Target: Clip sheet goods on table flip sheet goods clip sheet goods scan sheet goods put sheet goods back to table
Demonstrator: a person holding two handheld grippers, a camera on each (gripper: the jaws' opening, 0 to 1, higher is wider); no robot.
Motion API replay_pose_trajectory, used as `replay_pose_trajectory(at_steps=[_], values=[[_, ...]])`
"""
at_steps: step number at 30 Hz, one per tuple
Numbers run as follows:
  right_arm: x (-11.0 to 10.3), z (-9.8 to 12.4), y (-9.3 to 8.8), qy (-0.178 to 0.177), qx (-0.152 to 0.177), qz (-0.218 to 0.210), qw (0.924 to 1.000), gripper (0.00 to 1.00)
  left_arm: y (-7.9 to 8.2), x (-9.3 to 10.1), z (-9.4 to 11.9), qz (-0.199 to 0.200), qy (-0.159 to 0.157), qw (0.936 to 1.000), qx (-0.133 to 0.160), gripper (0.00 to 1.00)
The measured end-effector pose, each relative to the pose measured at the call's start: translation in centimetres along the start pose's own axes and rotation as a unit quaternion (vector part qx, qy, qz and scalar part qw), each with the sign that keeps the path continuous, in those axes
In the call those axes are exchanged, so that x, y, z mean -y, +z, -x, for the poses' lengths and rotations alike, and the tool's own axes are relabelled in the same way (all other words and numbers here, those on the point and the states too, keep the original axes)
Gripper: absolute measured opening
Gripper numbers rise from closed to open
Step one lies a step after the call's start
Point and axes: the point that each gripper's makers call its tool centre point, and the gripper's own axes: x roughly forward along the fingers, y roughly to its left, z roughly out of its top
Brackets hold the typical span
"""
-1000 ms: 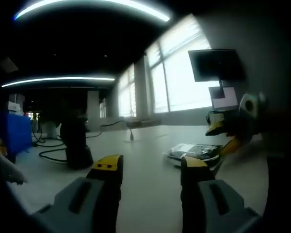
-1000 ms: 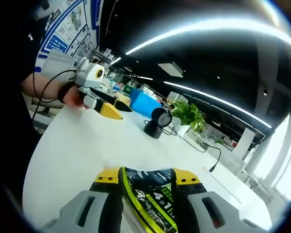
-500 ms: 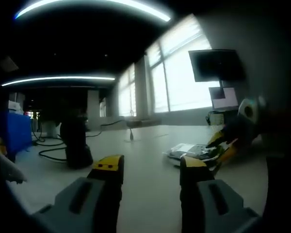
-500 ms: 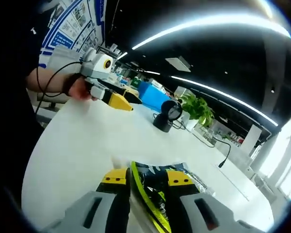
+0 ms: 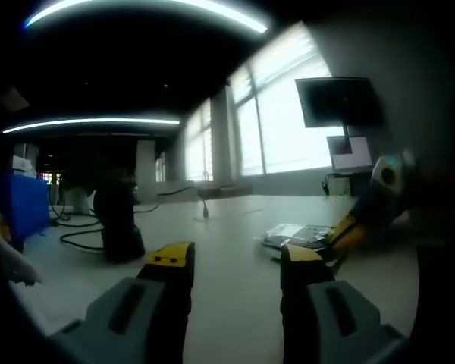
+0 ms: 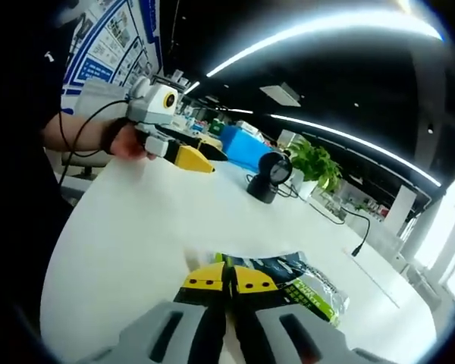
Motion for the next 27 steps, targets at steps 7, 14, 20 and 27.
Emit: replay_pose_trajectory(at_steps=[7, 14, 20, 27], values=[[-0.5, 1.6, 0.2, -0.009, 0.003, 0.001, 1.0000, 0.00, 0.0, 0.0, 0.0, 0.001, 0.000, 1.0000, 0.001, 0.37], [-1.4, 1.7, -0.2, -0.008, -0.001, 0.022, 0.9997, 0.00, 0.1, -0.1, 0.1, 0.001, 0.003, 1.0000, 0.001, 0.37], [-1.5, 1.5, -0.3, -0.013, -0.003, 0.050, 0.9987, 0.11, 0.1, -0.1, 0.1, 0.004, 0.003, 1.0000, 0.000, 0.37], [-0.6, 1.2, -0.2, -0.029, 0.004, 0.045, 0.9986, 0.07, -0.1, -0.1, 0.0, 0.003, 0.005, 1.0000, -0.004, 0.37]])
